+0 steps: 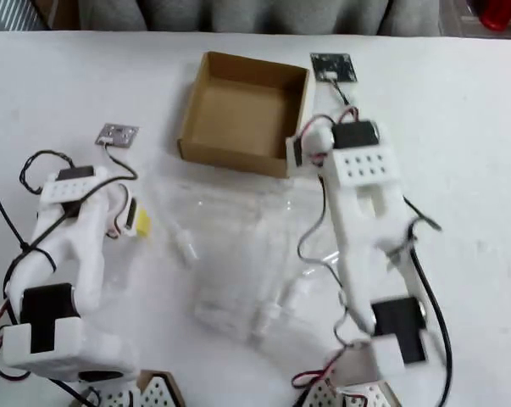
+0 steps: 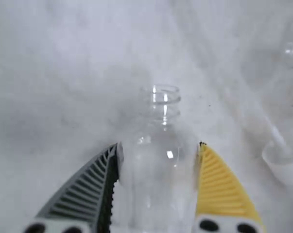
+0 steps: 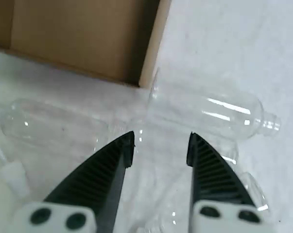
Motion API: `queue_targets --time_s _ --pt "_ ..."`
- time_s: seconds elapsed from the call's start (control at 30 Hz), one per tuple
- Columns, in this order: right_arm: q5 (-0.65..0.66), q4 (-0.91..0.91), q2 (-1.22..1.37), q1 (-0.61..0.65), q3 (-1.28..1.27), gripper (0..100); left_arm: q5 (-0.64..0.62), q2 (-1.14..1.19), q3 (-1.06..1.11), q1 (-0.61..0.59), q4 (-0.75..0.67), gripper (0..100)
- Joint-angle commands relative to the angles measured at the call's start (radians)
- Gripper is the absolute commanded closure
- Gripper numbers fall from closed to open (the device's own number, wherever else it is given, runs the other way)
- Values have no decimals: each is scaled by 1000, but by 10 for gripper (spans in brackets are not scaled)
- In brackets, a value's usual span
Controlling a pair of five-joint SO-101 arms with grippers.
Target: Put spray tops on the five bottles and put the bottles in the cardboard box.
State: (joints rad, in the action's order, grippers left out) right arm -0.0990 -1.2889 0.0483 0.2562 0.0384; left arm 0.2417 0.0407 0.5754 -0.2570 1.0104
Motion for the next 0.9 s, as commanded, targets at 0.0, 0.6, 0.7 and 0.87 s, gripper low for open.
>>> queue_targets --time_s 0.0,0.6,0.7,0.87 --pt "-18 19 134 22 195 864 -5 -10 -66 -16 -18 967" --pt "71 7 668 10 667 940 -3 -10 -64 -15 -32 969" --pt "222 -44 691 16 694 982 -3 -10 -64 -15 -32 969" --pt "367 -130 690 7 713 984 -3 -10 -63 -15 -32 969"
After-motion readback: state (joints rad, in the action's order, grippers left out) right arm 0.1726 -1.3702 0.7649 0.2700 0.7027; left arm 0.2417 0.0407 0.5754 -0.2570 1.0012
